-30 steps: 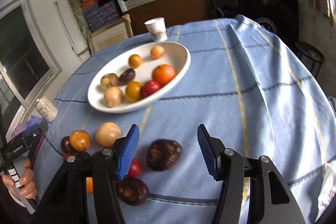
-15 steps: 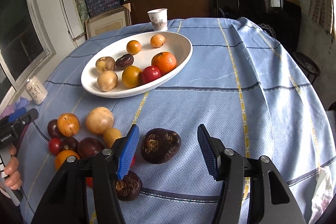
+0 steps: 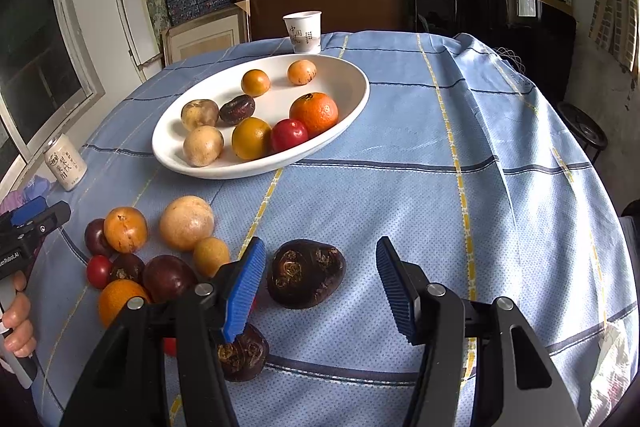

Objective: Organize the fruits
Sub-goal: 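Move the right tool to the dark carved brown ball and grasp it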

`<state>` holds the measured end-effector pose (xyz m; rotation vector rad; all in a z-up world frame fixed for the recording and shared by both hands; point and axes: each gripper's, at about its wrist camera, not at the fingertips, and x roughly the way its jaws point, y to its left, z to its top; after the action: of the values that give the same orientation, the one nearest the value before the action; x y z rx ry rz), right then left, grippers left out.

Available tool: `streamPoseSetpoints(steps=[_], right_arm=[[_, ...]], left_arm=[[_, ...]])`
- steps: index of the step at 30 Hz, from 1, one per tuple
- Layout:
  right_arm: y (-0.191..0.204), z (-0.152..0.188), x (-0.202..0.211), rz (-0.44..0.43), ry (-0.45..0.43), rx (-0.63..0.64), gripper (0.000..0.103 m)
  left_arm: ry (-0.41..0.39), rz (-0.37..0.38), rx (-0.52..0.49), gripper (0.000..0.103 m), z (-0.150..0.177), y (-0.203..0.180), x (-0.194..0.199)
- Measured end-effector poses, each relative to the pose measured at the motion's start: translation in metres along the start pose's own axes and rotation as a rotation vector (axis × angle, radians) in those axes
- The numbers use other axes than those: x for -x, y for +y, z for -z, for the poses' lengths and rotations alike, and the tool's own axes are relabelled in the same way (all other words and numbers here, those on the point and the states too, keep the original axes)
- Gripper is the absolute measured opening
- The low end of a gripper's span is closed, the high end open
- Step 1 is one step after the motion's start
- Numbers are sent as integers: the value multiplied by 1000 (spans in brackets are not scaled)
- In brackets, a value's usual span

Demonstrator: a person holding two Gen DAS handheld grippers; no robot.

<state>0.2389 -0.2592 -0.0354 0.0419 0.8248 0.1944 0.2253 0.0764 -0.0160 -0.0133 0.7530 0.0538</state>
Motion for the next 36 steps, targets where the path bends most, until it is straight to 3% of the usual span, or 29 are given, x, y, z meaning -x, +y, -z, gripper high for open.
streamPoseSetpoints(steps=[25, 29, 36], right_arm=[[15, 9, -23, 28, 88, 66, 58], [13, 9, -25, 7, 93, 56, 48], [1, 5, -17, -16, 62, -32, 48]], left_arm=[[22, 8, 34, 98, 0, 9, -2], [24, 3, 41, 98, 0, 10, -3], [46, 30, 93, 98, -1, 18, -9]])
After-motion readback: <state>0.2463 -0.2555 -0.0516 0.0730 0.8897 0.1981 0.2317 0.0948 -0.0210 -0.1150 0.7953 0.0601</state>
